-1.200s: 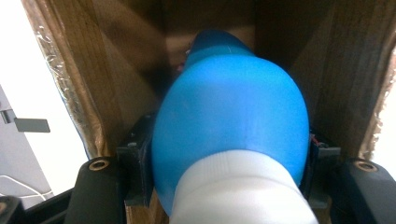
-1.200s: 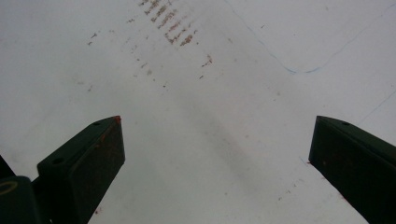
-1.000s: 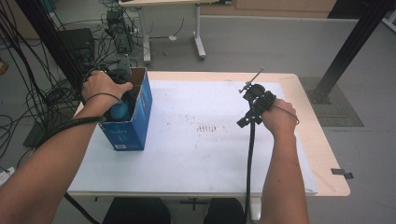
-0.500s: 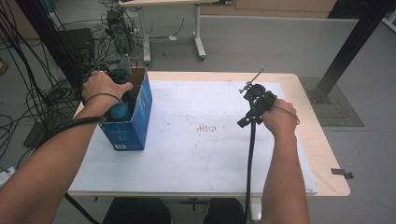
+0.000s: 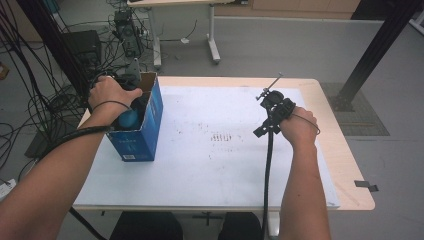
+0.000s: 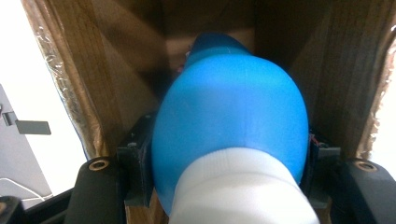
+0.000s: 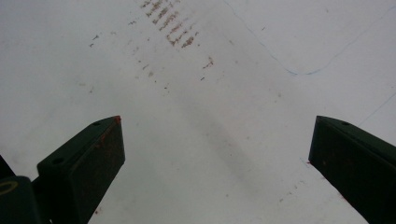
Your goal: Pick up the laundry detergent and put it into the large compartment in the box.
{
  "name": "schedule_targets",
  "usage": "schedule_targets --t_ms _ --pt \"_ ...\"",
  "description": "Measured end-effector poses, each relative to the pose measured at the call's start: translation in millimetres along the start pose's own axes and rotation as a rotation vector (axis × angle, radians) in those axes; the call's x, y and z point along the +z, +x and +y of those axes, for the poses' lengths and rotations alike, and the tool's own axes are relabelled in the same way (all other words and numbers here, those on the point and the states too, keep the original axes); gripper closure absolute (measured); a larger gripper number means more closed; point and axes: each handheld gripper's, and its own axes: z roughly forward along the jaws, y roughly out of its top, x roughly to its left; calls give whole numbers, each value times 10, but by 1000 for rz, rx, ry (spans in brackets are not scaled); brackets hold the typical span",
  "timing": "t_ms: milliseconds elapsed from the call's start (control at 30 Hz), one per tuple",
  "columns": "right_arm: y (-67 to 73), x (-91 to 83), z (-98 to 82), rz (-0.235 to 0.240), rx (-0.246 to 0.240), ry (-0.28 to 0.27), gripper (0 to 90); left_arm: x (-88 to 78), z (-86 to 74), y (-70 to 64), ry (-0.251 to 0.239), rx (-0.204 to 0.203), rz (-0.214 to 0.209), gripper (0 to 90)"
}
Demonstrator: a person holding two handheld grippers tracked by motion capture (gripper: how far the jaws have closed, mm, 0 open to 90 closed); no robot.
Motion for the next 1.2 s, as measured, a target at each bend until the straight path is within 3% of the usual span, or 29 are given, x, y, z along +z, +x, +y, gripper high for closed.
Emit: schedule_targets --t_ms 667,767,1200 --pt "-11 11 -12 0 2 -1 35 -71 -16 -9 -16 11 5 293" --pt "-10 6 -16 2 1 -3 35 -134 -24 -16 -21 10 12 249" --pt "18 -6 13 -5 -4 -3 35 -503 -134 -14 -61 22 -1 228"
